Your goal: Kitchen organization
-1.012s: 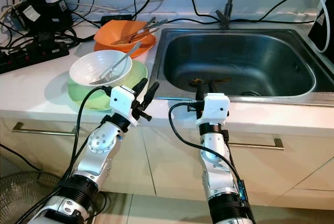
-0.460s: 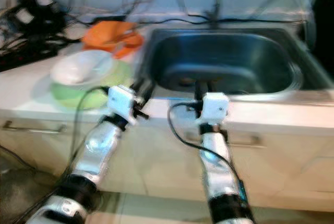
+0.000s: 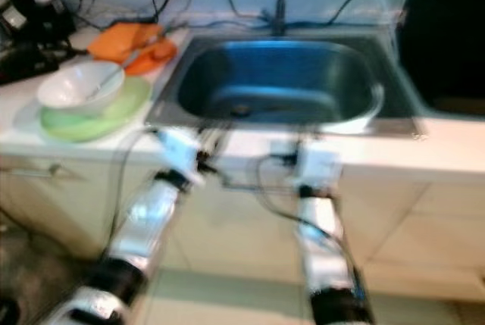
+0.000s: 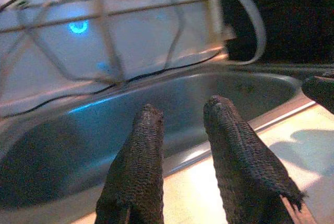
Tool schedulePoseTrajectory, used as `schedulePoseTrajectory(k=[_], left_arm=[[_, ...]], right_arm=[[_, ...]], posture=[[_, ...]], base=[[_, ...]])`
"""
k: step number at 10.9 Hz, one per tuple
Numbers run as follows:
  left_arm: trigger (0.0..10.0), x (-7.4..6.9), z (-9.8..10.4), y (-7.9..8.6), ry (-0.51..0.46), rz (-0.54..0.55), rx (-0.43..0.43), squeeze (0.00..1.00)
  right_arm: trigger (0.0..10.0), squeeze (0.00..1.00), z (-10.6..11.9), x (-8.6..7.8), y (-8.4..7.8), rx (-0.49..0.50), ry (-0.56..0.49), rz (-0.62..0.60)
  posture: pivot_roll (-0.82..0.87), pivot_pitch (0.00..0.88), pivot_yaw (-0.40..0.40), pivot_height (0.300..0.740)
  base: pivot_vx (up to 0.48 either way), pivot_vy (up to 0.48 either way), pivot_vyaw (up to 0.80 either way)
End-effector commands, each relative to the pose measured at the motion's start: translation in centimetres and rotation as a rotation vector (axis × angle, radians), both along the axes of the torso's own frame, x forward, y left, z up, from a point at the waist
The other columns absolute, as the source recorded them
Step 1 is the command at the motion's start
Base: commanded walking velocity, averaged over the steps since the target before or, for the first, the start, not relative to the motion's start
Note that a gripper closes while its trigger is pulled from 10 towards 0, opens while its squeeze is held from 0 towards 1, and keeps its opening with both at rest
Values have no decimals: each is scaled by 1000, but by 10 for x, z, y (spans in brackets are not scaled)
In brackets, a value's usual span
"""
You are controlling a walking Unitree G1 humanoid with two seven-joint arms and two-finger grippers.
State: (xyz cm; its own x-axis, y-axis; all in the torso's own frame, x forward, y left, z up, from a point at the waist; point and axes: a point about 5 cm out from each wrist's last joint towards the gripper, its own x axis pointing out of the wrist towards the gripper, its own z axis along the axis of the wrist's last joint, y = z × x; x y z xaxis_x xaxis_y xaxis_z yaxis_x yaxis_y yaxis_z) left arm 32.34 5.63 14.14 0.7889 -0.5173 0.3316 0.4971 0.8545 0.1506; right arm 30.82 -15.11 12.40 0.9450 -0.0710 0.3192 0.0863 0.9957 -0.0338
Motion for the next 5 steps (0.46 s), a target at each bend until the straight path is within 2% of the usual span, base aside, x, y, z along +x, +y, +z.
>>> schedulePoseTrajectory(k=[1, 4, 5], left_arm=[[10000, 2, 0, 13, -4, 35, -1, 0], [10000, 0, -1, 17, -12, 48, -6, 0], [10000, 0, -1, 18, -13, 51, -8, 0]], right_arm=[[10000, 0, 2, 1, 10, 12, -4, 27], [10000, 0, 4, 1, 10, 8, -14, 27], [10000, 0, 4, 1, 9, 7, -13, 26]], posture=[[5, 53, 104, 740], [3, 54, 102, 740], [4, 55, 99, 740]], base=[[0, 0, 0], [0, 0, 0], [-270, 0, 0]])
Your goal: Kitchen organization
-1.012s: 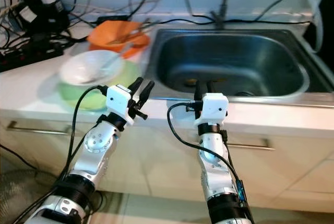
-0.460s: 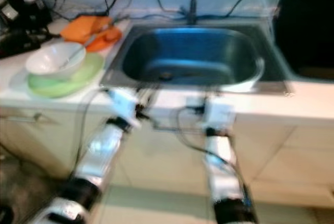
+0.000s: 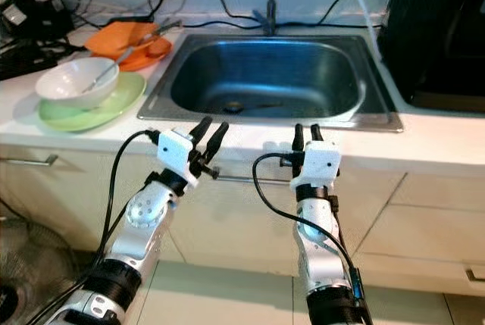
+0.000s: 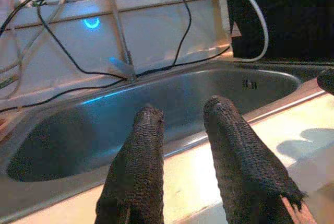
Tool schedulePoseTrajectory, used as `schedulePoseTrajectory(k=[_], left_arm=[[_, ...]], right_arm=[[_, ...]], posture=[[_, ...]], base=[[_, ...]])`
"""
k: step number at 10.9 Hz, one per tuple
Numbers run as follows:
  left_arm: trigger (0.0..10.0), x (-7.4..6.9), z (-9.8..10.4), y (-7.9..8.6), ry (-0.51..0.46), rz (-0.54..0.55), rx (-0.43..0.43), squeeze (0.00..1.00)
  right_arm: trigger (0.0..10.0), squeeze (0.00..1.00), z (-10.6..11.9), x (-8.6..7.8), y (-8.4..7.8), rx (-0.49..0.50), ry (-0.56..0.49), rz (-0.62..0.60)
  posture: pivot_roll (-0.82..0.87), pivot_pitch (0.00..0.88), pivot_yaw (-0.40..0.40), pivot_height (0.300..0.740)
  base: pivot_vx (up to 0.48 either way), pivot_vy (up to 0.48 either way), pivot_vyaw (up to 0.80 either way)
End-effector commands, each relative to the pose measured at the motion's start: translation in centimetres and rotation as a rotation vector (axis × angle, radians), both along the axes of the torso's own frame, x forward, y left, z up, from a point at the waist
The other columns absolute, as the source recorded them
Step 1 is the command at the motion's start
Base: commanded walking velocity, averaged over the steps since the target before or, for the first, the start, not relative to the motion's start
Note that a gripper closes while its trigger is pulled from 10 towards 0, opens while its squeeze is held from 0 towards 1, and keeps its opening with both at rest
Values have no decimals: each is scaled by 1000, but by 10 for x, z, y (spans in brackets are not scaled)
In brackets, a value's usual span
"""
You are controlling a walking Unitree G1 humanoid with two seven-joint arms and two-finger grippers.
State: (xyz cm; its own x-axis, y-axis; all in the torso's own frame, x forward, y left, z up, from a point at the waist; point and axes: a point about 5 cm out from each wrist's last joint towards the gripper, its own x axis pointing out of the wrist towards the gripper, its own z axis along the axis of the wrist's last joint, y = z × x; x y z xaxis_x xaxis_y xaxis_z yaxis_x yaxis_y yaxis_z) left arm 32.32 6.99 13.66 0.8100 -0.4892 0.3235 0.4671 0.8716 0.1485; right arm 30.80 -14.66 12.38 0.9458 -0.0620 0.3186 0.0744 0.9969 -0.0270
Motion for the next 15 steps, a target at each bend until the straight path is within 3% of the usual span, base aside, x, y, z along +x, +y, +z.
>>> schedulePoseTrajectory(k=[1, 7, 10, 12, 14, 15], left_arm=[[10000, 0, 4, 4, -23, 16, -9, 0], [10000, 0, 1, 4, -8, 14, -7, 0], [10000, -2, -33, 9, 160, 20, 32, 0], [10000, -10, -72, 23, 349, 54, 83, 0], [10000, -40, -134, 49, 652, 127, 179, 0], [10000, -62, -161, 62, 806, 172, 218, 0]], right_arm=[[10000, 0, 4, 2, 5, 1, -12, 17], [10000, 0, 3, 1, 5, -1, -10, 15], [10000, 0, -9, 2, 0, -22, 57, 28], [10000, 0, -38, -1, -8, -39, 197, 35], [10000, 0, -98, -20, -23, -28, 484, 55], [10000, 0, -132, -41, -29, -18, 670, 63]], posture=[[5, 54, 98, 740], [3, 56, 99, 740], [2, 56, 100, 740], [3, 58, 99, 740], [-5, 49, 104, 740], [-9, 43, 106, 740]], base=[[-337, 0, 0], [-278, 0, 0], [0, 0, 0], [0, 0, 0], [0, 0, 0], [0, 0, 0]])
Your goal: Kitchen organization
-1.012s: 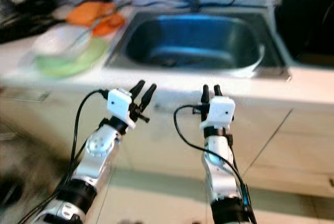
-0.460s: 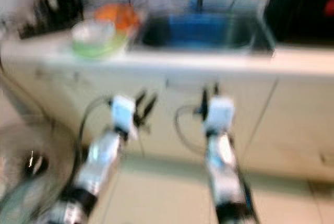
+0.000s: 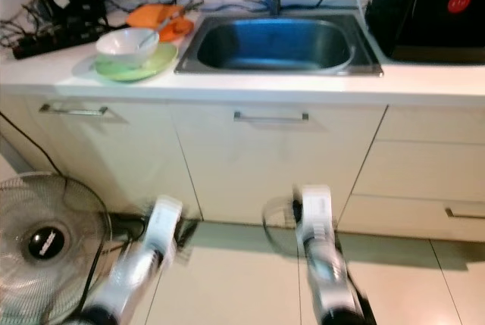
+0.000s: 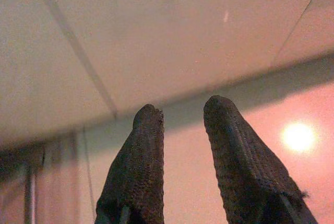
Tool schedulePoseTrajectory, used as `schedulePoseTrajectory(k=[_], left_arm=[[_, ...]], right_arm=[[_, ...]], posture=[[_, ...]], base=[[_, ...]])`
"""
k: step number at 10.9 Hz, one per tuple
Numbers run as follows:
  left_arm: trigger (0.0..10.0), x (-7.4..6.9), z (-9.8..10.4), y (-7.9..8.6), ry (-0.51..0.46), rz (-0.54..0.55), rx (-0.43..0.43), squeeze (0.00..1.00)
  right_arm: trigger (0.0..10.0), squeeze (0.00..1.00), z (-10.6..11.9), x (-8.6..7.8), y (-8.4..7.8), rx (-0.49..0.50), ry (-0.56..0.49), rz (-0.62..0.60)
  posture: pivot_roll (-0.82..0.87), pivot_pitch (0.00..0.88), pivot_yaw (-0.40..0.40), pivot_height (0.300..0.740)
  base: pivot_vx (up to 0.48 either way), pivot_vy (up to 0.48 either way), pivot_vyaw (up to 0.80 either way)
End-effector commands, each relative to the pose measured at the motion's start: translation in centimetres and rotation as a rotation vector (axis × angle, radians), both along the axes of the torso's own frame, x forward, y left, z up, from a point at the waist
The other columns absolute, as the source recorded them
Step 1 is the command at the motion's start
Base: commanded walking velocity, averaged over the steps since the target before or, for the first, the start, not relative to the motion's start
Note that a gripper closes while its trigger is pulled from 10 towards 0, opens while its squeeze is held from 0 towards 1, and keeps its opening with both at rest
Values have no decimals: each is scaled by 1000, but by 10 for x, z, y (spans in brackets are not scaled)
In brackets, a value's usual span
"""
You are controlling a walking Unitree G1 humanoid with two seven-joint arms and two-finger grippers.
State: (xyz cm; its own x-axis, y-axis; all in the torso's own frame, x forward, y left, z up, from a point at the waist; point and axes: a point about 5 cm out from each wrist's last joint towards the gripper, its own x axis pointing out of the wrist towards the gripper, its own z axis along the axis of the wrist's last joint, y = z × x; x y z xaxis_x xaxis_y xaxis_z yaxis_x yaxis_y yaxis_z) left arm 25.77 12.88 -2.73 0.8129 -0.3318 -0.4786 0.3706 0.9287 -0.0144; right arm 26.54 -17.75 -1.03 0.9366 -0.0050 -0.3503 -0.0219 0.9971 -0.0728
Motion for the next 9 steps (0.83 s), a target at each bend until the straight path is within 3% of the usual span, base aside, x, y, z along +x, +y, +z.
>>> schedulePoseTrajectory(k=[1, 2, 4, 9], left_arm=[[10000, -16, -17, 14, 108, 45, 52, 0], [10000, -34, -31, 22, 206, 82, 64, 0], [10000, -64, -50, 39, 344, 187, 106, 0], [10000, -62, -51, 41, 367, 205, 134, 0]], right_arm=[[10000, 0, -24, -21, -2, 26, 152, 0], [10000, 0, -47, -47, -5, 48, 305, -7], [10000, 0, -72, -88, -12, 31, 493, -45], [10000, 0, -74, -90, -9, 41, 508, -26]], posture=[[-9, 39, 105, 740], [-3, 34, 105, 740], [8, 26, 103, 740], [8, 42, 105, 740]], base=[[0, 0, 0], [0, 0, 0], [0, 0, 0], [230, 0, 0]])
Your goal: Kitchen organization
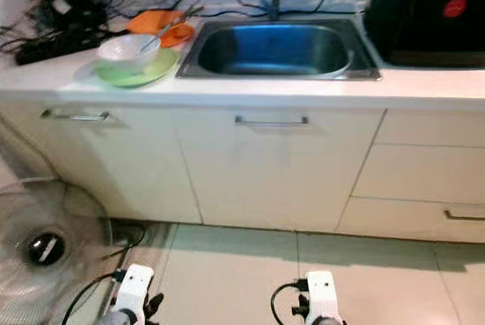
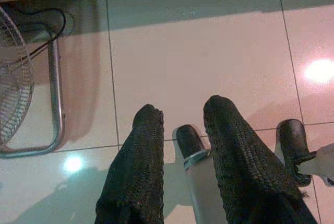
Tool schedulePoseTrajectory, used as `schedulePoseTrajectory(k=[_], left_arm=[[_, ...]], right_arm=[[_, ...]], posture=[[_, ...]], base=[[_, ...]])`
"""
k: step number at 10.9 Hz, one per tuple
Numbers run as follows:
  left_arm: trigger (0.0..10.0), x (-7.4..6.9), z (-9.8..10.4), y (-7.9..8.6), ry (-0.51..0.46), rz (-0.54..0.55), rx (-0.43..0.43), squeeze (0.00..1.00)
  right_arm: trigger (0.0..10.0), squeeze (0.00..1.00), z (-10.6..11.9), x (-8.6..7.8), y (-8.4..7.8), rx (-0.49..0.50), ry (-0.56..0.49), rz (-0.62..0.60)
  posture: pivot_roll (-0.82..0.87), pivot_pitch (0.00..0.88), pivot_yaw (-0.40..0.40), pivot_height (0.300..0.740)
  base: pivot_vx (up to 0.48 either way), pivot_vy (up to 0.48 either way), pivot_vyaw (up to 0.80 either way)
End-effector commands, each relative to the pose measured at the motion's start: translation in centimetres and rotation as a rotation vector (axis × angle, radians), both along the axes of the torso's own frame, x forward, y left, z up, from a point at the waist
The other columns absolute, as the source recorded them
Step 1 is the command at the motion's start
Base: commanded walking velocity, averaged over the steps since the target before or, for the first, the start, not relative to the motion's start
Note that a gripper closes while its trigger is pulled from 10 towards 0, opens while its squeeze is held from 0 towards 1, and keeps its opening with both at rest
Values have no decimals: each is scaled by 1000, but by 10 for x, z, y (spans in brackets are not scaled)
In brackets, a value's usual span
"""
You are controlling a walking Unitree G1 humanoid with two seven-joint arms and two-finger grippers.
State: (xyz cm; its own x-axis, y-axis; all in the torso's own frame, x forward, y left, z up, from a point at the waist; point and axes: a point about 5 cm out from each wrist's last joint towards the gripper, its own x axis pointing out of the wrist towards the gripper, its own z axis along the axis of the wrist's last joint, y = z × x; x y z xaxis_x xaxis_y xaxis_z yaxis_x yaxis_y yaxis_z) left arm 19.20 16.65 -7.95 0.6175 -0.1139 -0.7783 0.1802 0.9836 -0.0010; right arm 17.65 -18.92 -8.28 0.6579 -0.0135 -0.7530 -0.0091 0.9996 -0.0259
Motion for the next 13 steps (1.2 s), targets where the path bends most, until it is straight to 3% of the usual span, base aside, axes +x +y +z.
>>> schedulePoseTrajectory(k=[1, 13], left_arm=[[10000, 4, 2, 4, -7, 16, 14, 0], [10000, 5, 3, 3, -11, 13, 8, 0]], right_arm=[[10000, 0, -1, -1, 4, 5, 11, 25], [10000, 0, -1, -2, 2, 15, 16, 18]], posture=[[10, 46, 104, 740], [12, 58, 105, 740]], base=[[300, 0, 0], [291, 0, -87]])
